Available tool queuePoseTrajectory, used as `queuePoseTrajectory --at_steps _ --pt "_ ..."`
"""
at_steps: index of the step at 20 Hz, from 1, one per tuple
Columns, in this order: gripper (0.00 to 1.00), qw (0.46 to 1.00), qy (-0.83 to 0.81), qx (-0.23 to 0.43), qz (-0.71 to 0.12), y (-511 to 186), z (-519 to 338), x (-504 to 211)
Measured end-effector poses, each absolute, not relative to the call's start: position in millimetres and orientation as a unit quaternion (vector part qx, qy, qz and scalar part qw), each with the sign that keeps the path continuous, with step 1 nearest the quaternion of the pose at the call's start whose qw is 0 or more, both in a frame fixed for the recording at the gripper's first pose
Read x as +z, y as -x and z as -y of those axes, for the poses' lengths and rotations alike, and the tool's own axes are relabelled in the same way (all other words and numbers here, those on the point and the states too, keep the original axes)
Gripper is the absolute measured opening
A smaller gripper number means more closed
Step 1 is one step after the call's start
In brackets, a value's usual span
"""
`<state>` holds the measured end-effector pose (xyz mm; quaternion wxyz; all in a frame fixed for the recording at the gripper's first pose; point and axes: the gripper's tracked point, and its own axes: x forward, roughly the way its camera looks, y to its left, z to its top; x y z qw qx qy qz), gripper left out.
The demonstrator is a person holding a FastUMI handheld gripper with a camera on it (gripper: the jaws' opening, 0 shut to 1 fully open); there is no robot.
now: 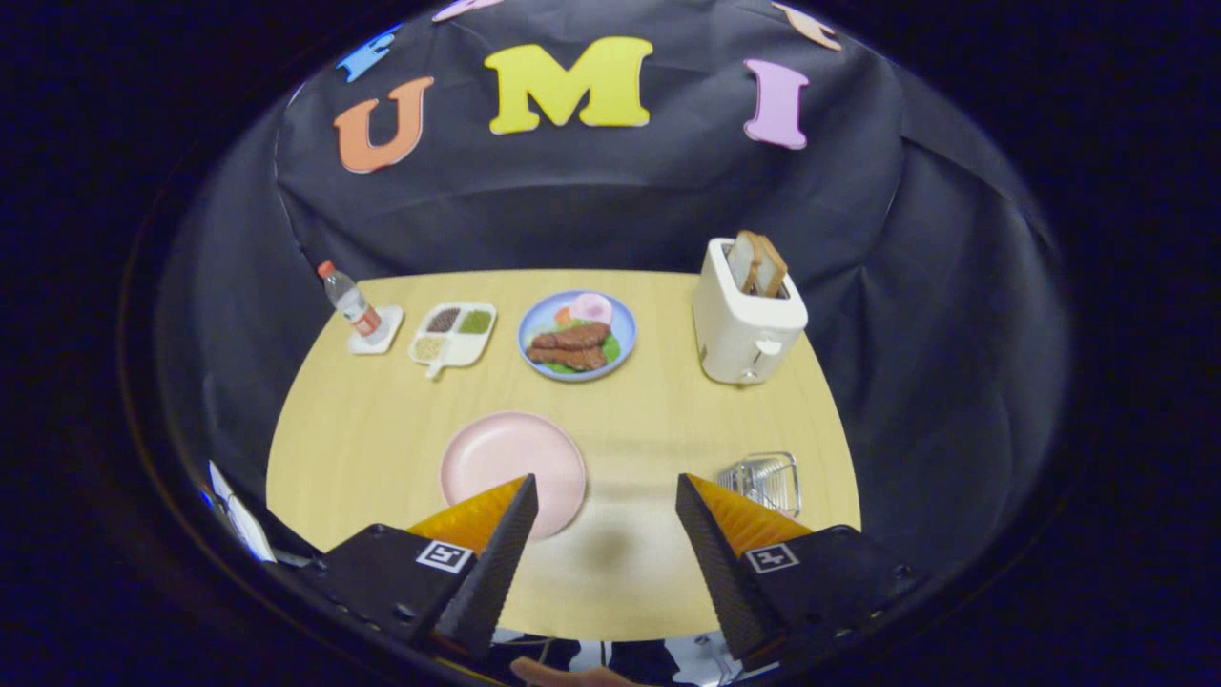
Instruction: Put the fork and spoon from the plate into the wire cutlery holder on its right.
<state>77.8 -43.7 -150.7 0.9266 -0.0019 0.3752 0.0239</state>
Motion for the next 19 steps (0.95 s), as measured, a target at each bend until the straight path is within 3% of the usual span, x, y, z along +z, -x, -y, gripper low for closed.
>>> queuePoseTrajectory --at_steps 2,8,12,15,19 --pt "0.97 0.944 0.007 0.026 -0.329 -74.6 26.7 -134.1" --pt "0.97 0.979 0.001 0.029 -0.203 -50.5 -5.7 -75.6" --pt "0.97 0.996 -0.036 0.039 -0.077 -19.6 -22.4 -4.9" --pt "0.96 1.0 -0.005 -0.006 0.013 -2.5 -13.0 29.3" --pt "0.96 0.999 0.022 0.001 0.03 21.4 -39.1 31.7"
